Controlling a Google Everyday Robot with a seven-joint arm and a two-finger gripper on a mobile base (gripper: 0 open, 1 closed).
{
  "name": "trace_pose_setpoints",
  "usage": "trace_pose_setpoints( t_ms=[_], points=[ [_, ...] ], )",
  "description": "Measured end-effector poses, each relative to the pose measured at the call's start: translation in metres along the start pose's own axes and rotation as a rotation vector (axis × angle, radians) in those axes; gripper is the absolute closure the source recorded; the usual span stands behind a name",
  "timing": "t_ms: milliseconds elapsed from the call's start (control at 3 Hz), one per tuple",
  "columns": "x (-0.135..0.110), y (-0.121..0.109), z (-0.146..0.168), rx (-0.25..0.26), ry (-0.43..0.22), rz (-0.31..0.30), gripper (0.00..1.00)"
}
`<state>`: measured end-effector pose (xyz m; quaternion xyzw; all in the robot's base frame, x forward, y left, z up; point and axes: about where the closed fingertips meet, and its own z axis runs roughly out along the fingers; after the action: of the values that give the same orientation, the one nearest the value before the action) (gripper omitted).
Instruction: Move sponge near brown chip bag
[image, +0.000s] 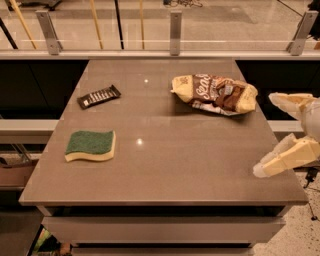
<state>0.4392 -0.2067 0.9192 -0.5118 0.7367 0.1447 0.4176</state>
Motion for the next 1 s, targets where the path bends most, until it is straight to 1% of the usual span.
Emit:
trace_pose_setpoints(
  t_ms=[333, 667, 1000],
  points=[
    [-0.001, -0.002, 0.001, 0.013, -0.005, 0.003, 0.00],
    [-0.006, -0.005, -0.001, 0.027, -0.015, -0.008, 0.00],
    [-0.017, -0.009, 0.009, 0.019, -0.070, -0.035, 0.00]
  ],
)
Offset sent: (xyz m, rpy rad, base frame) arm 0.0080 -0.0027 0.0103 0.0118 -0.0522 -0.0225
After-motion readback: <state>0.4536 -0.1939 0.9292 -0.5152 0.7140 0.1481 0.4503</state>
